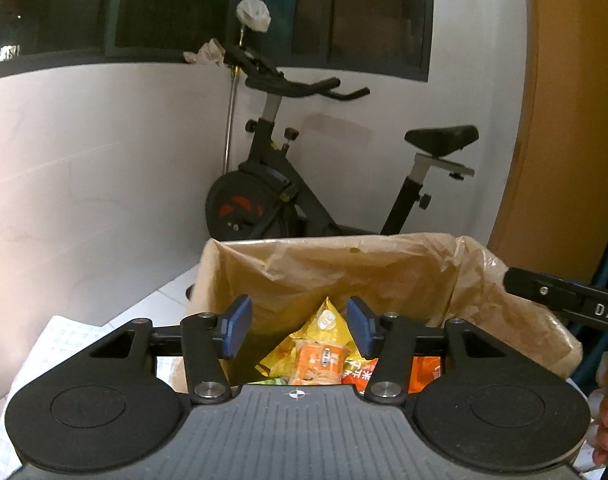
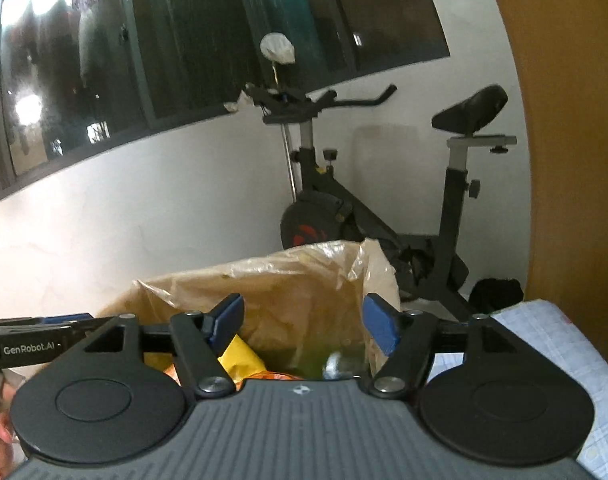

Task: Organize snacks
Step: 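Carry both packets over the box and open both tools to drop them in, then grasp the red barcoded snack packet with the left tool while the right tool returns to the table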

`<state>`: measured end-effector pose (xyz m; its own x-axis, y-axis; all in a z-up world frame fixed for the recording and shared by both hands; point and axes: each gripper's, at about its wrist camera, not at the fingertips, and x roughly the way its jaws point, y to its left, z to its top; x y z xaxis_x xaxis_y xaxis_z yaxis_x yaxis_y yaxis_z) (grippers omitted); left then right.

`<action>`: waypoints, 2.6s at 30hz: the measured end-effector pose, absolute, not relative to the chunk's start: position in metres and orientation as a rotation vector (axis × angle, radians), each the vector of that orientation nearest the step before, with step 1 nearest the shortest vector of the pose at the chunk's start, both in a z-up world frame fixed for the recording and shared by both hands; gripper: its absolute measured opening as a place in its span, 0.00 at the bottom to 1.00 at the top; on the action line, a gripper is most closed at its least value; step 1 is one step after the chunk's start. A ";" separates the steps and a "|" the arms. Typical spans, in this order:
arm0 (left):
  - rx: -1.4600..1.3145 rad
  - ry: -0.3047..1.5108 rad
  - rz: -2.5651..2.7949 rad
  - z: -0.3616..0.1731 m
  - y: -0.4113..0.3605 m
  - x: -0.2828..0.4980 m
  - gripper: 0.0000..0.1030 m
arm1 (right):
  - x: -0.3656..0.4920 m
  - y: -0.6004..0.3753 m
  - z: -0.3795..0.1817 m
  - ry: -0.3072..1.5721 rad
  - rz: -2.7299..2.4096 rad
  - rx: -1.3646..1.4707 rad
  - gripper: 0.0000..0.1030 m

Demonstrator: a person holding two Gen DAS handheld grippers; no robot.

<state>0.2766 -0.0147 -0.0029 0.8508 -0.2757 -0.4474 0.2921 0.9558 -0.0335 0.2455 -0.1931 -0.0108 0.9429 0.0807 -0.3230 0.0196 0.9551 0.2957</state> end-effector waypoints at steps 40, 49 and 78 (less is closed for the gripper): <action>-0.076 0.836 -0.253 -0.186 0.038 0.247 0.64 | 0.117 -0.192 -0.117 0.523 -0.002 0.242 0.67; 0.074 0.821 -0.262 -0.195 0.013 0.247 0.76 | 0.118 -0.195 -0.125 0.553 -0.008 0.263 0.67; -0.028 0.706 -0.171 -0.153 0.058 0.162 0.19 | 0.141 -0.134 -0.155 0.696 0.218 0.156 0.67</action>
